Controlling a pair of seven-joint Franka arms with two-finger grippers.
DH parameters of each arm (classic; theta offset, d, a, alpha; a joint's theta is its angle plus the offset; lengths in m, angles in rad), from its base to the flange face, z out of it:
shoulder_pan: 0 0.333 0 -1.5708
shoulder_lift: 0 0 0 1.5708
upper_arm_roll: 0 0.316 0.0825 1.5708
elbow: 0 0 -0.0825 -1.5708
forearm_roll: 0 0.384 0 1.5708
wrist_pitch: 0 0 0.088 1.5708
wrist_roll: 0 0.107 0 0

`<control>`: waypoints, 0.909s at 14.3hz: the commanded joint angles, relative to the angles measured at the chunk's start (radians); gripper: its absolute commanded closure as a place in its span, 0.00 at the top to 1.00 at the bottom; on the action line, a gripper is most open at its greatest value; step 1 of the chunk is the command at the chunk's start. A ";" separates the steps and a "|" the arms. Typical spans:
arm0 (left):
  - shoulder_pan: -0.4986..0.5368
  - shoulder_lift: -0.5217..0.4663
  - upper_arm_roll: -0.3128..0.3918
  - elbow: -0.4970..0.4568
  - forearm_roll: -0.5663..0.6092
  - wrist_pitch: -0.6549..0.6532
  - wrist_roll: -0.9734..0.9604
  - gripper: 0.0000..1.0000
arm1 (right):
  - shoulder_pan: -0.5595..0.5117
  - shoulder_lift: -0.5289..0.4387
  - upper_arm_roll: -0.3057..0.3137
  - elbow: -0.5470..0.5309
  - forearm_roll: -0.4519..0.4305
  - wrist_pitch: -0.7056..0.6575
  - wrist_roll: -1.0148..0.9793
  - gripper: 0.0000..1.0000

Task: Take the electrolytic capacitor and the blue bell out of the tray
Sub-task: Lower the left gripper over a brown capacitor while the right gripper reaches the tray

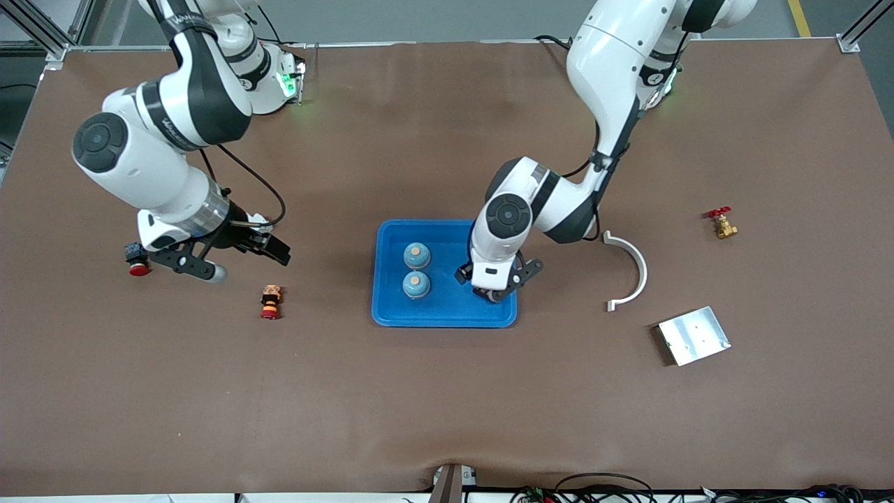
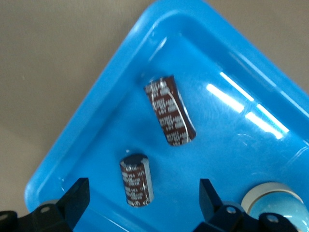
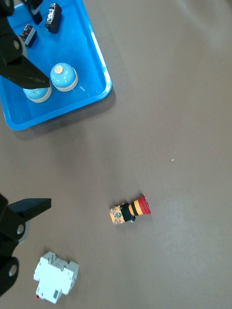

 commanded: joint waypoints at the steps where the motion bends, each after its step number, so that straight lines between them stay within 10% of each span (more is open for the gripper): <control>1: -0.005 0.003 0.011 0.015 -0.024 0.001 -0.011 1.00 | 0.040 0.031 -0.009 0.009 0.008 0.039 0.081 1.00; 13: -0.034 0.047 0.009 0.000 -0.025 0.023 -0.028 1.00 | 0.262 0.247 -0.010 0.016 0.007 0.292 0.385 0.94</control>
